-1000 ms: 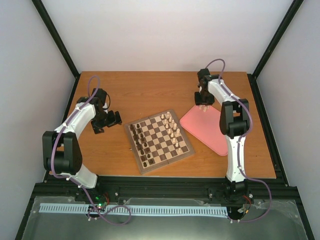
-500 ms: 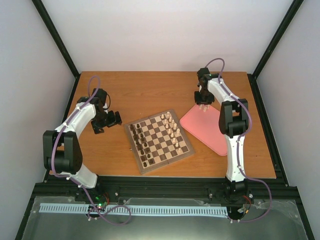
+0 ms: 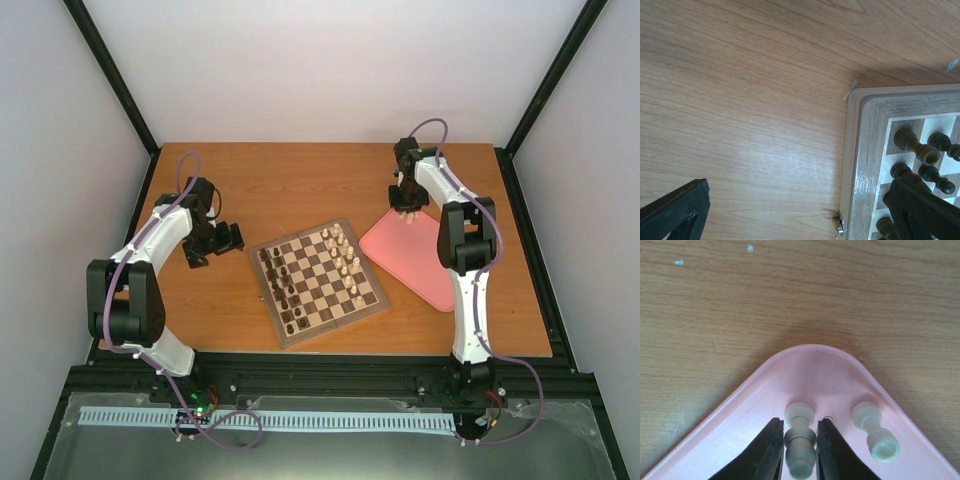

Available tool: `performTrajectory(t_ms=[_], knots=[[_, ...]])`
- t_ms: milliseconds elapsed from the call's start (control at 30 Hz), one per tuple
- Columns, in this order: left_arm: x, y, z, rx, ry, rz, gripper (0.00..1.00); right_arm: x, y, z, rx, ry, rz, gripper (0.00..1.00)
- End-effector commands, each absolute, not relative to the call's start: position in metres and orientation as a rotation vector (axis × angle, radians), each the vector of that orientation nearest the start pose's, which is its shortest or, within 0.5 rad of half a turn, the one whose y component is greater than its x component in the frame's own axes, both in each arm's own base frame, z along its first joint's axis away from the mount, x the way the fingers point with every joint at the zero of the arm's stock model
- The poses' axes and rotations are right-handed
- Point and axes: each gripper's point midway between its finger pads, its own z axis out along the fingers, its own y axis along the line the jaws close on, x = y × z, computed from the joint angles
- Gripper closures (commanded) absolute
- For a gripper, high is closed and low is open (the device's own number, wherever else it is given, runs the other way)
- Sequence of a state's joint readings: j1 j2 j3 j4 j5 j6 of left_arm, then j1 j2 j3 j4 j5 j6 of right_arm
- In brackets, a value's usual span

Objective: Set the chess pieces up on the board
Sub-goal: Pick up the chess piece from the storage box, then place the chess piece on the chessboard.

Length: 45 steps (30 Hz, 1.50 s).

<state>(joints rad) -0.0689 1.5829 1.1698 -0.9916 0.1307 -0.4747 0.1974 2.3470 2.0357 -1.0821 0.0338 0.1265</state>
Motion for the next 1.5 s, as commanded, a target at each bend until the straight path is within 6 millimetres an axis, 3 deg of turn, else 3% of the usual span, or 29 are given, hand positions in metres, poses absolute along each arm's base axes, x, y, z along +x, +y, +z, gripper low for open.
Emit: performTrajectory(t_ms=[0,133,300,400,500,600,667,700,867,1133,1267,1467], knots=[[0.318,-0.047,0.099,-0.582,2.931,-0.268,0.00,0.490,0.094,0.031,-0.122,2.992,-0.005,0.83],[0.319,-0.047,0.100,-0.581,2.926,-0.270,0.00,0.491,0.092,0.032,-0.116,2.987,-0.018,0.96],[0.321,-0.047,0.102,-0.578,2.921,-0.277,0.00,0.501,0.097,0.052,-0.110,2.923,0.019,0.97],[0.323,-0.048,0.104,-0.576,2.914,-0.283,0.00,0.510,0.104,0.077,-0.100,2.860,0.078,0.97],[0.324,-0.049,0.106,-0.570,2.907,-0.290,0.00,0.517,0.115,0.117,-0.091,2.777,0.162,0.97],[0.326,-0.050,0.107,-0.566,2.903,-0.300,0.00,0.512,0.126,0.146,-0.102,2.732,0.182,0.97],[0.327,-0.051,0.108,-0.561,2.898,-0.307,0.00,0.501,0.127,0.156,-0.112,2.737,0.164,0.97],[0.328,-0.051,0.109,-0.560,2.895,-0.310,0.00,0.491,0.138,0.160,-0.149,2.740,0.157,0.97],[0.329,-0.052,0.110,-0.544,2.888,-0.322,0.00,0.438,0.156,0.166,-0.212,2.758,0.089,0.97],[0.328,-0.055,0.107,-0.526,2.889,-0.347,0.00,0.344,0.178,0.147,-0.321,2.851,0.032,0.97],[0.328,-0.056,0.109,-0.527,2.879,-0.357,0.00,0.317,0.186,0.139,-0.374,2.876,0.001,0.97],[0.326,-0.055,0.109,-0.524,2.876,-0.354,0.00,0.293,0.200,0.126,-0.457,2.897,-0.027,0.97]])
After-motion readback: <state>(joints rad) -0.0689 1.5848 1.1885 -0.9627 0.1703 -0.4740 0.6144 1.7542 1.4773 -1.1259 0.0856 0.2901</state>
